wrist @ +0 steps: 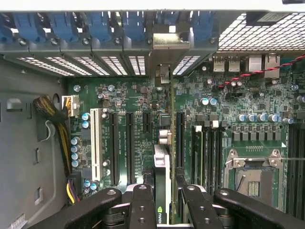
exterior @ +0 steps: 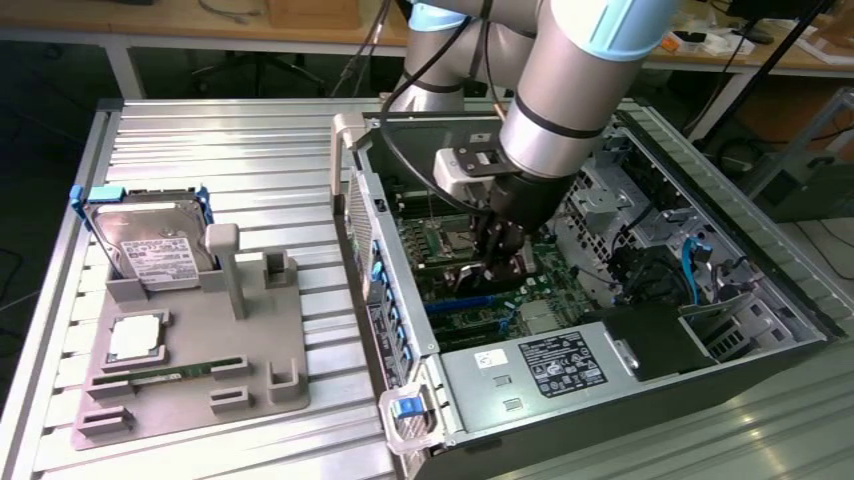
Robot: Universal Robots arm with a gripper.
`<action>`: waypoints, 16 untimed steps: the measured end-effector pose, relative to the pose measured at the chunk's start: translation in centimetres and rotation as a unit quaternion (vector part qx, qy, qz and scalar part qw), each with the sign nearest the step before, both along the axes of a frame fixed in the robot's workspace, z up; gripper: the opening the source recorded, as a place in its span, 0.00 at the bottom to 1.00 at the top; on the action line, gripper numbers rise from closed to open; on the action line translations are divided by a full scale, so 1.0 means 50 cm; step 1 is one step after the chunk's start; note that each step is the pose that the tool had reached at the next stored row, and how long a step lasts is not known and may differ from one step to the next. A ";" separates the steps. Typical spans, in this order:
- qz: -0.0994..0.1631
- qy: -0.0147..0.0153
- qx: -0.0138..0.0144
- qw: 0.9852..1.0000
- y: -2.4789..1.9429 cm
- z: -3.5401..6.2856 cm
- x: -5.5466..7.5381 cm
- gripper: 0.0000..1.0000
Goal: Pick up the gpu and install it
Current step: 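Insert the gpu into the slot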
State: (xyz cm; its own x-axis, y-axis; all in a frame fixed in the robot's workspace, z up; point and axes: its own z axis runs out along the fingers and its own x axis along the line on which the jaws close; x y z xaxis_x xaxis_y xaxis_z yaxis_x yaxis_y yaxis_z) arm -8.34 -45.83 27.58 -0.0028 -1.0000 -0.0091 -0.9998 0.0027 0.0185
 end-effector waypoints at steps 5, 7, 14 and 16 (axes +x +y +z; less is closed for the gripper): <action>0.000 0.000 0.000 1.000 0.0000 -0.002 -0.001 0.27; 0.000 0.000 0.000 1.000 0.0001 -0.004 -0.001 0.27; 0.000 0.002 0.000 1.000 0.0001 -0.011 -0.001 0.27; 0.000 0.002 0.000 1.000 0.0001 -0.014 -0.001 0.27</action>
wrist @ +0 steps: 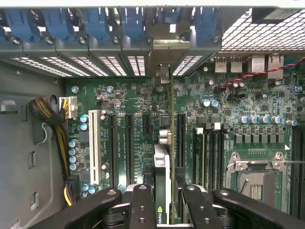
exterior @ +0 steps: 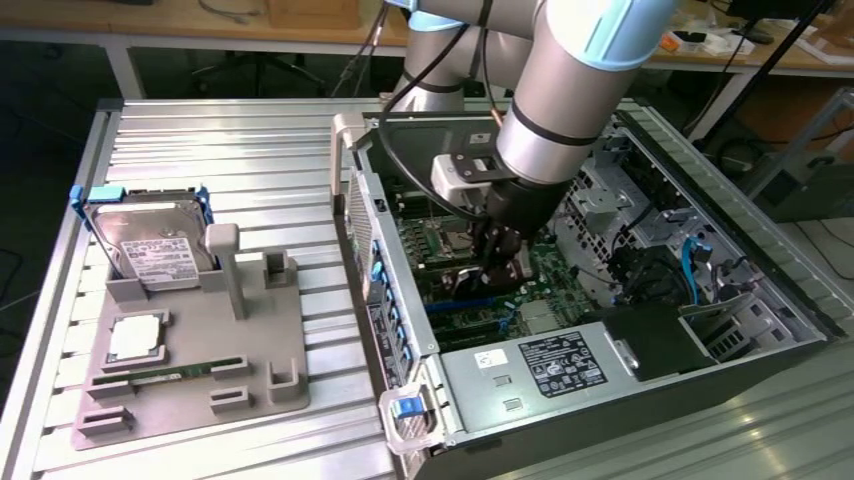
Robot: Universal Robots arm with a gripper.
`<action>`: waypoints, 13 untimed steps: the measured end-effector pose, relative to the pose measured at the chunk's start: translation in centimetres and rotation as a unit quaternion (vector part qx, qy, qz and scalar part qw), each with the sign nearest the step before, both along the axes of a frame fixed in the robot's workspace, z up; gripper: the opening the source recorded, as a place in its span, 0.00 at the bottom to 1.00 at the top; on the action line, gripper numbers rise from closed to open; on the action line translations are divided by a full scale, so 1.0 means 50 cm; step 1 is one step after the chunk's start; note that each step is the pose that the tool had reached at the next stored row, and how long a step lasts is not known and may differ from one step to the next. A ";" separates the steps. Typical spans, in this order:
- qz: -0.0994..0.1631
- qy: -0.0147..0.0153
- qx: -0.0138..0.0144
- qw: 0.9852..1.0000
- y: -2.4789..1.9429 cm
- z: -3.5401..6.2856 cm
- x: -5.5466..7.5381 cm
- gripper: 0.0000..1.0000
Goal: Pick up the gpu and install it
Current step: 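Insert the gpu into the slot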
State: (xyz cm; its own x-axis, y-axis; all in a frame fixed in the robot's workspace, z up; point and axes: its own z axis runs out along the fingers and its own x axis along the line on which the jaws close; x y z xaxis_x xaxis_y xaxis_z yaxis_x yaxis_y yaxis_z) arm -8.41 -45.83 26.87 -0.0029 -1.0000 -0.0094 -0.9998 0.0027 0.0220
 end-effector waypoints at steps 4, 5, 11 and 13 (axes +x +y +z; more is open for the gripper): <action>0.000 0.000 0.000 1.000 0.0000 -0.008 0.000 0.27; 0.000 0.000 0.000 1.000 0.0000 -0.009 0.000 0.27; 0.000 0.000 0.000 1.000 0.0000 -0.015 -0.001 0.27; 0.000 0.000 0.000 1.000 -0.0001 -0.019 -0.001 0.27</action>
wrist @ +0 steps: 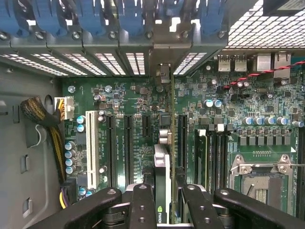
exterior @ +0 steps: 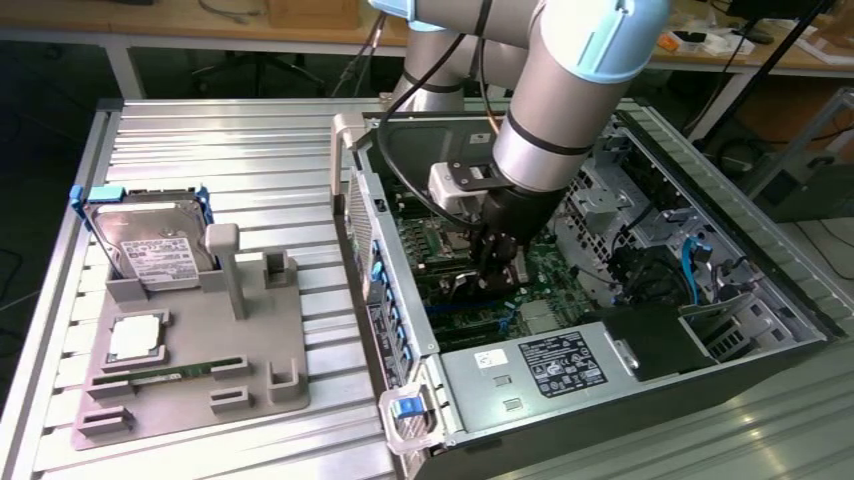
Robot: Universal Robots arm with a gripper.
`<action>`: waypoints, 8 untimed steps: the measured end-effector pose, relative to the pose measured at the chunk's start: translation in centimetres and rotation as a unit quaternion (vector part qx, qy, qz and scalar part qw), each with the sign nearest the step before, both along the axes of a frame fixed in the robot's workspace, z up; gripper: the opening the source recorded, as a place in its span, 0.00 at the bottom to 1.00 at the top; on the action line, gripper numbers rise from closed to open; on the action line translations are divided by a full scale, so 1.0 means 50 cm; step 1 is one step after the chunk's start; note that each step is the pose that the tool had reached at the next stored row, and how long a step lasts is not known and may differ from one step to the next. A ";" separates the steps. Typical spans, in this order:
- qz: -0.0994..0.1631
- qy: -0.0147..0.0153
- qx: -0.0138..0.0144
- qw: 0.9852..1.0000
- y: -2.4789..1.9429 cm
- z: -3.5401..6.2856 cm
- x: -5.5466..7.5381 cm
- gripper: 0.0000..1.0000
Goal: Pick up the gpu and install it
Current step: 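Insert the gpu into the slot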
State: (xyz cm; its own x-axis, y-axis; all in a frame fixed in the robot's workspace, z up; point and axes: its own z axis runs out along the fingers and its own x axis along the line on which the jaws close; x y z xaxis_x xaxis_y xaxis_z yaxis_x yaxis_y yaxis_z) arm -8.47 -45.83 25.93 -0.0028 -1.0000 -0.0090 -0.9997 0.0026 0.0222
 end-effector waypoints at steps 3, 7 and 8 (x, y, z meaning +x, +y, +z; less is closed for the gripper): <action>0.000 0.000 0.000 1.000 -0.0001 -0.004 0.000 0.27; 0.000 0.000 0.000 1.000 0.0000 -0.009 0.000 0.27; 0.000 0.000 0.000 1.000 0.0000 -0.009 0.000 0.27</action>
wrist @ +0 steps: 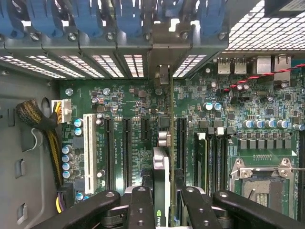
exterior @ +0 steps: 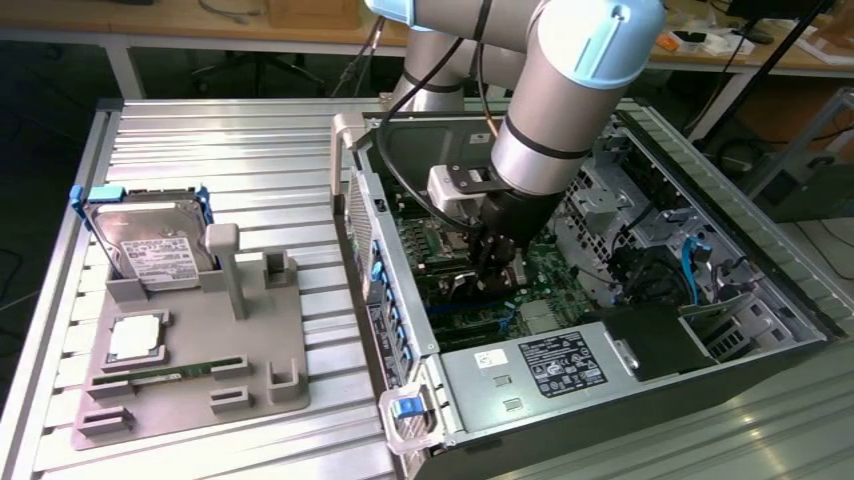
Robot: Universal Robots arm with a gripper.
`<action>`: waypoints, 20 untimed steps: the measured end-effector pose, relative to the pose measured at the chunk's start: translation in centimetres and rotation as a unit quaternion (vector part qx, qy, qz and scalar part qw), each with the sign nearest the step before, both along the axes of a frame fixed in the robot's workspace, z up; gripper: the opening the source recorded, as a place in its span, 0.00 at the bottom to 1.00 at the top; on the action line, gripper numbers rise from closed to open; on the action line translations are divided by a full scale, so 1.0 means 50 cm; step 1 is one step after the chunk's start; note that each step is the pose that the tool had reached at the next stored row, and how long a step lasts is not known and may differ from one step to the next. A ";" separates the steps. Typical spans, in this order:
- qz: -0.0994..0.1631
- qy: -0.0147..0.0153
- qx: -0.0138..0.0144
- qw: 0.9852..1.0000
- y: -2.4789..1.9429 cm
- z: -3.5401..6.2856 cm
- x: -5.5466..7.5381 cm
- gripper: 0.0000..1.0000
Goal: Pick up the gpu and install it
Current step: 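Insert the gpu into the slot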
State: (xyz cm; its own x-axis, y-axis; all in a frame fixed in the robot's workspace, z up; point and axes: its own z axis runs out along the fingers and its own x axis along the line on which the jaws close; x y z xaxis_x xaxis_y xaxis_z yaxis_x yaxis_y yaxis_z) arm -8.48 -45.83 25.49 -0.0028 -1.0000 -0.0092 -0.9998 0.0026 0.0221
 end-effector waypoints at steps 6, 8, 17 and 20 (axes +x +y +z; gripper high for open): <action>0.000 0.000 0.000 1.000 0.0000 0.010 0.000 0.27; 0.000 0.000 0.000 1.000 -0.0001 0.010 0.000 0.27; -0.003 0.000 0.000 1.000 -0.0020 0.009 -0.001 0.27; -0.005 0.000 0.000 1.000 -0.0018 0.004 -0.002 0.27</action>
